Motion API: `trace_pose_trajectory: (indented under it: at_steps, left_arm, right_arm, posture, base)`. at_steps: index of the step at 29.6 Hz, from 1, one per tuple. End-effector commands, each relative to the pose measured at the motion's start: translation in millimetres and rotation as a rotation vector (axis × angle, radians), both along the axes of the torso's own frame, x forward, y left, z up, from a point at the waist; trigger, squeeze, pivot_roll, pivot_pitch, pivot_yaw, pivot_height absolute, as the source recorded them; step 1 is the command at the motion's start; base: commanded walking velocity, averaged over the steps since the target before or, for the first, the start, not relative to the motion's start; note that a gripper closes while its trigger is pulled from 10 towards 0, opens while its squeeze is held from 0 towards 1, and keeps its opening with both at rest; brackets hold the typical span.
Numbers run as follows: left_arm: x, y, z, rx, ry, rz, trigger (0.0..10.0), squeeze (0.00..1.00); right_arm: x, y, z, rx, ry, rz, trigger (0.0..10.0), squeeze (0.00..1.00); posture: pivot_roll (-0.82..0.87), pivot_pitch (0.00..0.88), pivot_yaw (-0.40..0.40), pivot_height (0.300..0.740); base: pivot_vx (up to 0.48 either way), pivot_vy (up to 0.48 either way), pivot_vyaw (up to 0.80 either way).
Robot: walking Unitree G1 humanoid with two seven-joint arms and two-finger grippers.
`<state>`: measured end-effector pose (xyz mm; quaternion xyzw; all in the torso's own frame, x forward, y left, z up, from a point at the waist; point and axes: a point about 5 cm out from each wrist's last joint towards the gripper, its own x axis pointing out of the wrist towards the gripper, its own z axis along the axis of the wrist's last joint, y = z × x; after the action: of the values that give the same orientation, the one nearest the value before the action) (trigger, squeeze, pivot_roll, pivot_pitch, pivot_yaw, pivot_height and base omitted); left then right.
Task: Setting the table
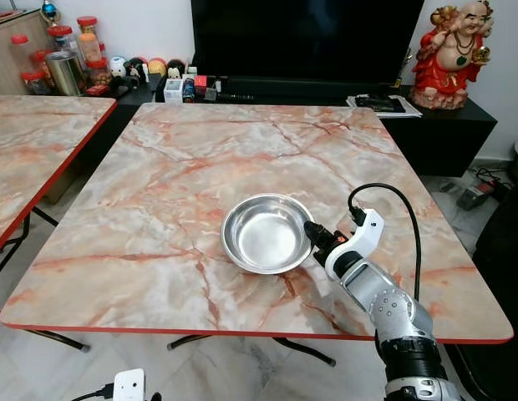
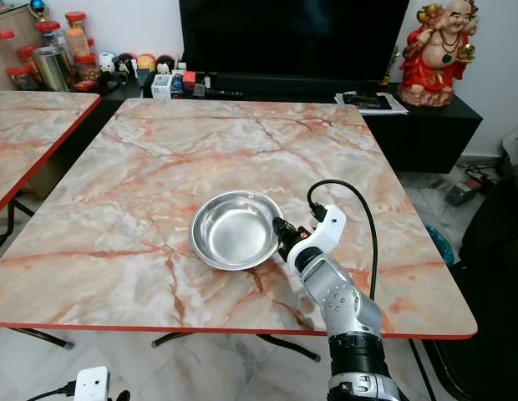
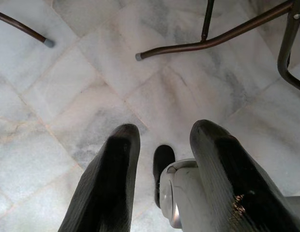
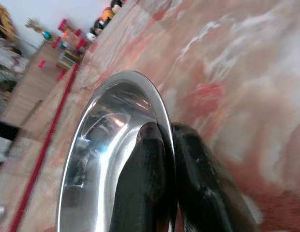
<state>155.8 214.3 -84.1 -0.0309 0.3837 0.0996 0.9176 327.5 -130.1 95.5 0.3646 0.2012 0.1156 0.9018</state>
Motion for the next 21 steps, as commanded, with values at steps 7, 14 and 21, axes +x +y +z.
trace_pose_trajectory:
  at_steps: [7,14,21]
  left_arm:
    - [-2.2,-0.1,-2,-0.012,0.019,0.002,10.0,0.00]
    - [-0.5,-1.8,-1,-0.016,0.018,-0.006,10.0,0.00]
    - [-1.9,-1.8,-2,-0.018,0.021,-0.002,10.0,0.00]
  right_arm:
    - [-3.8,-11.6,-10,-0.047,0.035,-0.044,10.0,0.00]
    - [-7.5,-9.8,-16,-0.014,0.068,-0.036,10.0,0.00]
    - [-8.9,-5.9,-19,0.034,0.087,-0.033,10.0,0.00]
  posture:
    - [0.02,0.000,-0.031,0.740]
    - [0.01,0.000,-0.029,0.740]
    - [0.01,0.000,-0.031,0.740]
  base:
    - [0.000,0.000,0.00]
    - [0.000,0.000,0.00]
    - [0.000,0.000,0.00]
